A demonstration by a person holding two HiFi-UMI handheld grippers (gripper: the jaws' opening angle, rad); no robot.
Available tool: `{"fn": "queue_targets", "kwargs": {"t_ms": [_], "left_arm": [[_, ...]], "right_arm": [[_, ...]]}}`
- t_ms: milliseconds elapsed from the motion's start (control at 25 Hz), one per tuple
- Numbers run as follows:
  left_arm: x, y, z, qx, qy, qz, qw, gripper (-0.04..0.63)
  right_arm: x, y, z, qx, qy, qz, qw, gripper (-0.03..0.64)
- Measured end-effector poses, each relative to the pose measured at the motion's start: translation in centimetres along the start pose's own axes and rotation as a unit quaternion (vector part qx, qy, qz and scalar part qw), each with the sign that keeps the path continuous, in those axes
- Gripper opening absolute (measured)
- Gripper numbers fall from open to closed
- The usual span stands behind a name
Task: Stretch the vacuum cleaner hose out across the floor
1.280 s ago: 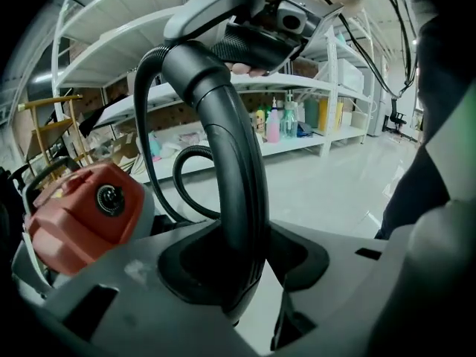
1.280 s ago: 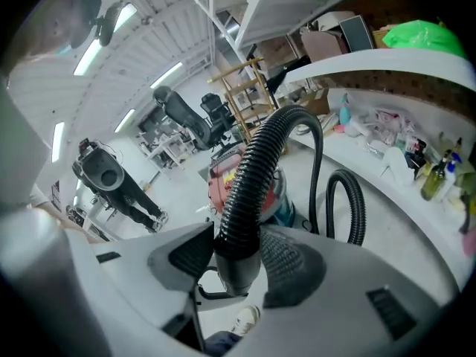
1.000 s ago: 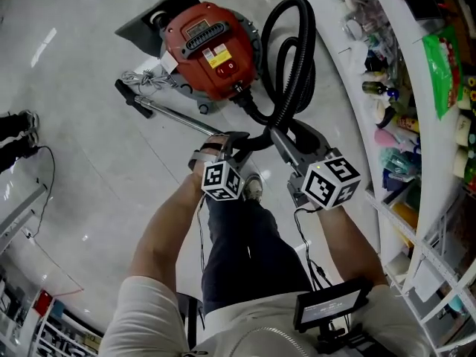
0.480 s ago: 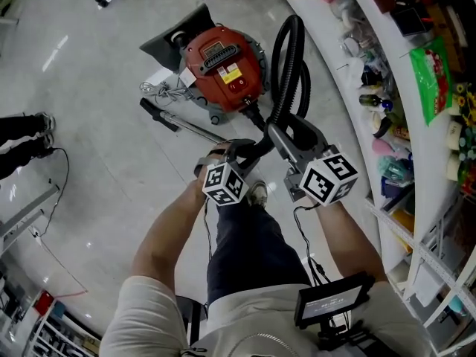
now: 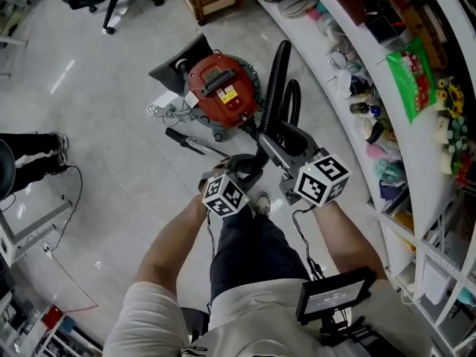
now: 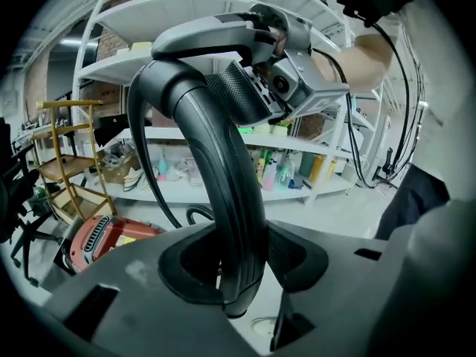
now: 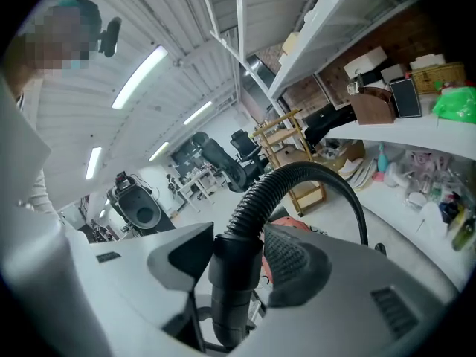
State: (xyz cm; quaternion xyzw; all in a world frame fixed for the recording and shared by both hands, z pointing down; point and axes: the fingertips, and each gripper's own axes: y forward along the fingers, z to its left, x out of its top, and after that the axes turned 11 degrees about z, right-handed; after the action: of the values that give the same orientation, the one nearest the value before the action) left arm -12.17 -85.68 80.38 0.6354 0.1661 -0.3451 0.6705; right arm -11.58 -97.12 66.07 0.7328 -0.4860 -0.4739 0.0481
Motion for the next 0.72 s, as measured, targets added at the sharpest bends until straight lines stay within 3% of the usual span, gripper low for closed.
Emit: {"fn": "queue_targets", "kwargs": {"t_ms": [200,480,720], "left_arm": [[3.3,-2.1,-1.4,-0.013,-0.027,-0.023,0.9993,0.150],[8.4,-5.9,-3.0,-0.016,-0.079,-0.058,0.9950,0.152],[12.7,-8.2,-5.5,-0.028,-0.107,-0.087,0.9901,0.155]], "right_arm": [[1.5,-2.2,2.1,0.022,-0.011,-0.010,1.000,0.195],[0.2,-5.6,5.6,0.040,-0.046,0.037,0.997,0.206],[0.3,-8.6,7.9,0.037,-0.066,0.046,0.996,0.206]]}}
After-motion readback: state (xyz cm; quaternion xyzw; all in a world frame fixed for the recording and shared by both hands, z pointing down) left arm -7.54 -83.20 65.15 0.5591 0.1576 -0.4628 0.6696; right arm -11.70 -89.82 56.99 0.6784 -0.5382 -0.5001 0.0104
